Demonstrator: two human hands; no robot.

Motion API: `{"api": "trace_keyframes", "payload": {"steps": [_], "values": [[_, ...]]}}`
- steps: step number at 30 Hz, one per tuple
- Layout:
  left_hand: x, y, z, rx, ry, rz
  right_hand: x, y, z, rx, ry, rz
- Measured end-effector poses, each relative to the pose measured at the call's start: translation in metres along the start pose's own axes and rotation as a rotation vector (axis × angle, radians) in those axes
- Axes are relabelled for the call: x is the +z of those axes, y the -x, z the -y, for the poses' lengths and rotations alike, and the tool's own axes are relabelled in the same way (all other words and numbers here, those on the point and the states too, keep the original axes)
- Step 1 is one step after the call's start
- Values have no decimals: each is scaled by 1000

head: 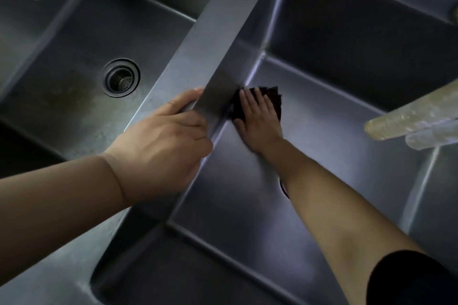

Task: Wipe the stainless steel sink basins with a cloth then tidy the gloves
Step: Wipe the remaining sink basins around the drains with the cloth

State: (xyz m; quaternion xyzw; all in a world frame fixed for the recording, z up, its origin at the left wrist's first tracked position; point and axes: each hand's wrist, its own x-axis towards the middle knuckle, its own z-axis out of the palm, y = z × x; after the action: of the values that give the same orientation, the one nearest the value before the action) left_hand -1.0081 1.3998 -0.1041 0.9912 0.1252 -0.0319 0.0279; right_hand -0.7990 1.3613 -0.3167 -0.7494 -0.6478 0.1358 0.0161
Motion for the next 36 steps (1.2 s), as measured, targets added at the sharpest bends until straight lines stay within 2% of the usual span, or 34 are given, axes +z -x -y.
{"api": "trace_keyframes", "payload": {"steps": [5,8,14,19,22,25,27,29,36], "values": [[0,1,-1,-3,4,12,-21,-48,-42,204,-48,-43],[-1,1,1,14,14,14,-25,-39,-53,218,-93,-43],[-5,-1,-5,10,55,-8,-26,52,-109,327,-66,-134],[-7,-1,-7,14,48,2,-28,136,-178,656,-35,-133],[-6,0,-7,3,71,-8,-18,189,-174,830,-86,-154],[-4,0,-7,-4,75,-19,-5,229,-140,878,-95,-135],[-3,0,-6,-5,77,-27,3,250,-110,854,-90,-108],[-5,1,-6,-6,81,-31,9,265,-82,749,-56,-74],[-7,-1,-3,8,72,-12,36,274,-4,67,52,45]]}}
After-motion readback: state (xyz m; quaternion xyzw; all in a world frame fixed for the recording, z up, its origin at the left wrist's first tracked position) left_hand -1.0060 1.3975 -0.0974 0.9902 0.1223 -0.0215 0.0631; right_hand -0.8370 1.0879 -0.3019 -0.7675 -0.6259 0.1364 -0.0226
